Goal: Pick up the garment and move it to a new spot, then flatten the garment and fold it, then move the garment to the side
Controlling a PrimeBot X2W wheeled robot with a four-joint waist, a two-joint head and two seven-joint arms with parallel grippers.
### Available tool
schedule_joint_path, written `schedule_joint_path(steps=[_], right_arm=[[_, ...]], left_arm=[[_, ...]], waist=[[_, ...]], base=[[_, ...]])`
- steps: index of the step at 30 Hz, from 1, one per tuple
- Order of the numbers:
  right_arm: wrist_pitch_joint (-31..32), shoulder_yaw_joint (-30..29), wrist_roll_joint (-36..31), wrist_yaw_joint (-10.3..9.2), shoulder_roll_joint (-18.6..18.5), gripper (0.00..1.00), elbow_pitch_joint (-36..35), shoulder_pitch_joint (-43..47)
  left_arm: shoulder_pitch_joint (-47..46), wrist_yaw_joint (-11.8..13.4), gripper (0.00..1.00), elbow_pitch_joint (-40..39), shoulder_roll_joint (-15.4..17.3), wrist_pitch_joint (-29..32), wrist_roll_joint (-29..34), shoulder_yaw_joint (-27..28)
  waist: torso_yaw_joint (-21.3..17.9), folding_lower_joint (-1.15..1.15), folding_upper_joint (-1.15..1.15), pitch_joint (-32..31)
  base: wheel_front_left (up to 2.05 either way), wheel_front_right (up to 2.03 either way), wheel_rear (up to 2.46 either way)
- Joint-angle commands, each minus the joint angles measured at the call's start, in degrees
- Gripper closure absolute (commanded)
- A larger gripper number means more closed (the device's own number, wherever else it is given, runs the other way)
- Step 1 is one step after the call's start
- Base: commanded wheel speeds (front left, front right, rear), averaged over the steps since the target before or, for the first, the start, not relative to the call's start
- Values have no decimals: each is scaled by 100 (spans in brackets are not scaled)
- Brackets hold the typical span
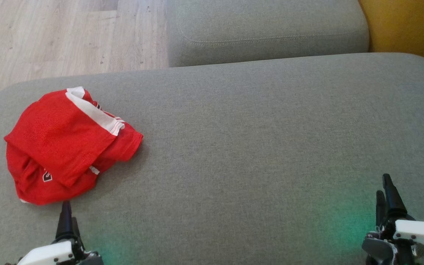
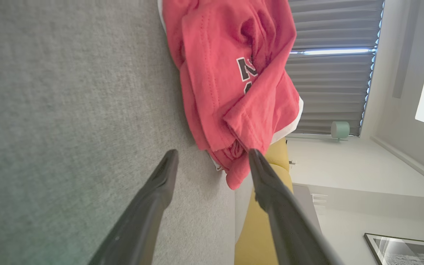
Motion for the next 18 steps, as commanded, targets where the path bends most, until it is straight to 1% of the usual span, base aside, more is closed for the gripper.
schedule_joint_path(steps=[1,7,12,18], right_arm=[[-67,34,-154,-1,-26,0,-219,-285],[-168,23,-741,-1,-28,0,-351,-347],[-253,51,-1389,-1,-30,0,-574,-379],[-354,132,-2213,-1,-32,0,-838,-403]], left_arm=[[-234,12,0,-232,25,-61,125,54],[-266,81,0,-377,27,-162,437,164],[-302,171,0,-587,28,-246,766,275],[-335,280,0,-900,30,-346,1245,260]], waist=[[4,0,0,0],[11,0,0,6],[10,0,0,26],[12,0,0,49]], base=[[0,0,0],[0,0,0],[0,0,0],[0,0,0]])
